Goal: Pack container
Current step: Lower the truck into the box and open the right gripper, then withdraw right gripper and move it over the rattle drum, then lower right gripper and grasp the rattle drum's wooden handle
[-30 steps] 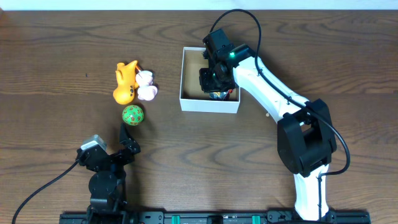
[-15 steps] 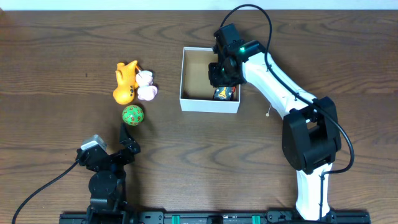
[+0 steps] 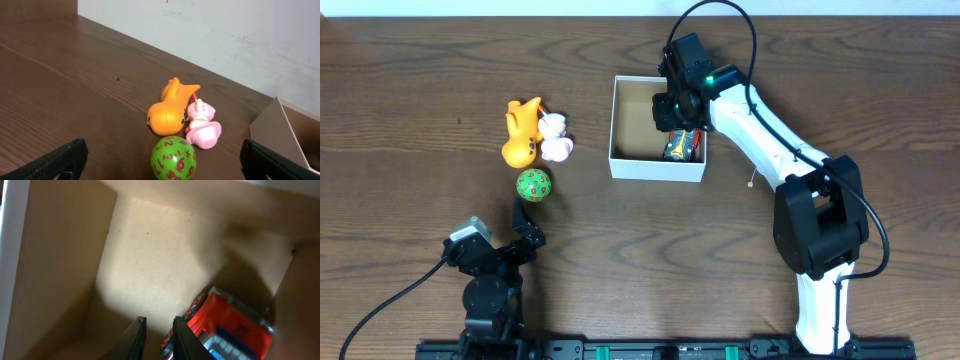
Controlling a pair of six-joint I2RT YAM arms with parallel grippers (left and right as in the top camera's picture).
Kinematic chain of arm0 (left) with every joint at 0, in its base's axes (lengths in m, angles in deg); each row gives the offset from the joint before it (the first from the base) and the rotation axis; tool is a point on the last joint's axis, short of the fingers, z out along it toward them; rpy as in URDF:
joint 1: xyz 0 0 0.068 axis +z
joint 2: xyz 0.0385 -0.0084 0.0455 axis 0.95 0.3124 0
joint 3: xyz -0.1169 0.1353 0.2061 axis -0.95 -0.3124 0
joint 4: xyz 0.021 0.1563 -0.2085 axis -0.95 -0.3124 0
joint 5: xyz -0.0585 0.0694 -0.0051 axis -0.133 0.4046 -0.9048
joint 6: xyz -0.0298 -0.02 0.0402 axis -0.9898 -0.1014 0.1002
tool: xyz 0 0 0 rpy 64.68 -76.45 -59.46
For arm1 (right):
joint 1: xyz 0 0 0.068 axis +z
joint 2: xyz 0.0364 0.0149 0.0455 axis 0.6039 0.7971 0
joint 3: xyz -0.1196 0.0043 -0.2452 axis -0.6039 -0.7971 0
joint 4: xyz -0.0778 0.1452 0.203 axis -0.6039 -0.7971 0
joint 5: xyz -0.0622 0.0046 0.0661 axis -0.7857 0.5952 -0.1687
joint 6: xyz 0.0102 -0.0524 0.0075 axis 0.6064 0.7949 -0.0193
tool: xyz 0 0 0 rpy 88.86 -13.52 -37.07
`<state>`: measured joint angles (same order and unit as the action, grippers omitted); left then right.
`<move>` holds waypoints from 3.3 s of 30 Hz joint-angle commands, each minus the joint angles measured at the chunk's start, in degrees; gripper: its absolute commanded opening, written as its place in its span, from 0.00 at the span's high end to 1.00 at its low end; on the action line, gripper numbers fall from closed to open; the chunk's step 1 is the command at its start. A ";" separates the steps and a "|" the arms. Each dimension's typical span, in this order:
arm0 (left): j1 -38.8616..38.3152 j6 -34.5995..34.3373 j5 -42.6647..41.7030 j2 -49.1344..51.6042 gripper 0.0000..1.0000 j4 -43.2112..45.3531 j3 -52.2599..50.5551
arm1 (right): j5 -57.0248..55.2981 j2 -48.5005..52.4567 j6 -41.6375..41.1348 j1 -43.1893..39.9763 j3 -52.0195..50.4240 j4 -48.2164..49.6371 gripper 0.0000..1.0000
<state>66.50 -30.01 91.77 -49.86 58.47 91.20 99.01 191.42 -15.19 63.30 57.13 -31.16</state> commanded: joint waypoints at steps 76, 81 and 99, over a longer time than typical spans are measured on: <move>0.24 1.14 0.15 0.02 0.02 -0.55 -1.60 | -13.68 -1.14 19.17 -19.12 9.94 -46.58 0.60; 0.24 1.14 0.13 0.02 0.02 -0.55 -1.60 | -13.73 -1.14 20.41 -19.17 3.39 -43.50 0.63; 0.24 1.14 0.15 0.02 0.02 -0.55 -1.60 | -13.66 -1.14 22.01 -23.67 -12.96 -26.51 0.60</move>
<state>66.50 -30.01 91.77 -49.86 58.47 91.20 85.07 191.36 5.38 40.09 45.05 -58.94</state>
